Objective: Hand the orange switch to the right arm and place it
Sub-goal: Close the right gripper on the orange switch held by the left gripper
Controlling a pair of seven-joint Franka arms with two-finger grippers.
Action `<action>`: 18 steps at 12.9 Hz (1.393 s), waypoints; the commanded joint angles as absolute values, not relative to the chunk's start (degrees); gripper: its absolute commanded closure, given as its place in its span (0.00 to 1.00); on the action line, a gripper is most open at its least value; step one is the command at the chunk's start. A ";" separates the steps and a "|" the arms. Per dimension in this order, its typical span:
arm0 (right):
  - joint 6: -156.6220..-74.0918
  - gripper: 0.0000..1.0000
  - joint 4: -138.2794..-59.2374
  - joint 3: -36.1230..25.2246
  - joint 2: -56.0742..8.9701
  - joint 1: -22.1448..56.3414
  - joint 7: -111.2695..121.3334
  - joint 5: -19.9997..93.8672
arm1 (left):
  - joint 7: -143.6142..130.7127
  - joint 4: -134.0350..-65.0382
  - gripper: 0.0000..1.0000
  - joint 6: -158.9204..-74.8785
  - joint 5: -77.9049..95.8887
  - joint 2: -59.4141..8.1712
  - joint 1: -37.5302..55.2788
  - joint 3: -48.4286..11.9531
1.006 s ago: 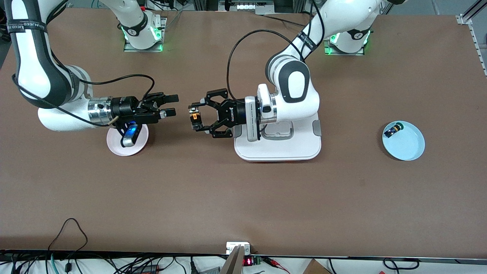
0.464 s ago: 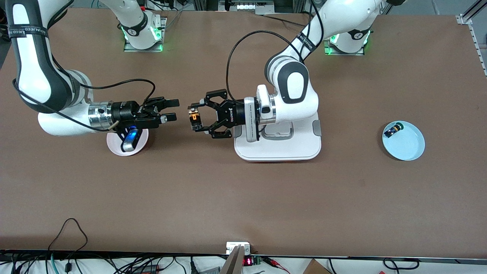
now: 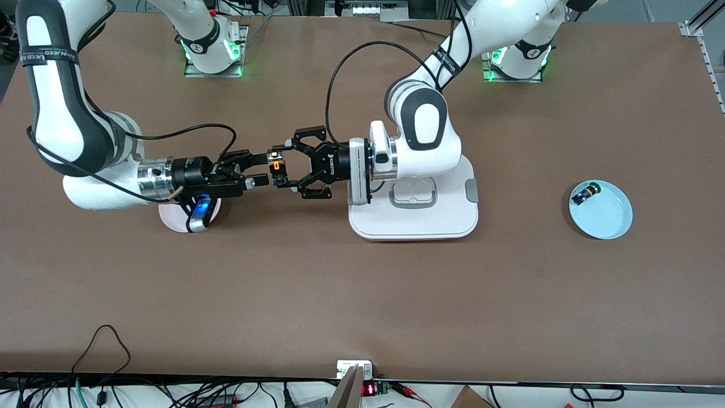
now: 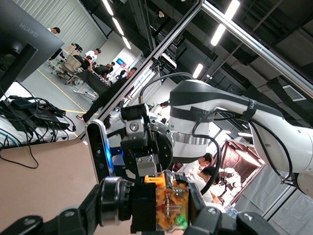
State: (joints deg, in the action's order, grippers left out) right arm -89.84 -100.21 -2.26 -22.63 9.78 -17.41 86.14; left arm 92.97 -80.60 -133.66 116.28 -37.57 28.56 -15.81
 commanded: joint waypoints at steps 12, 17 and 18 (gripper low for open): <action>-89.82 0.00 -98.18 -1.76 -25.40 10.20 -16.96 87.01 | 93.25 -77.87 1.00 -134.21 117.95 -39.73 30.94 -13.45; -88.77 0.33 -98.26 -1.76 -25.23 10.46 -13.37 87.01 | 93.16 -77.96 1.00 -134.21 117.95 -39.64 30.85 -13.45; -87.55 0.38 -98.26 -1.76 -25.14 10.46 -12.40 86.92 | 93.16 -77.96 1.00 -134.21 117.95 -39.73 30.94 -13.36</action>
State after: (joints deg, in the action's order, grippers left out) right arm -89.25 -99.18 -2.00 -24.79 10.51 -14.50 86.15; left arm 92.96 -79.92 -133.66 116.28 -38.79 29.90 -14.23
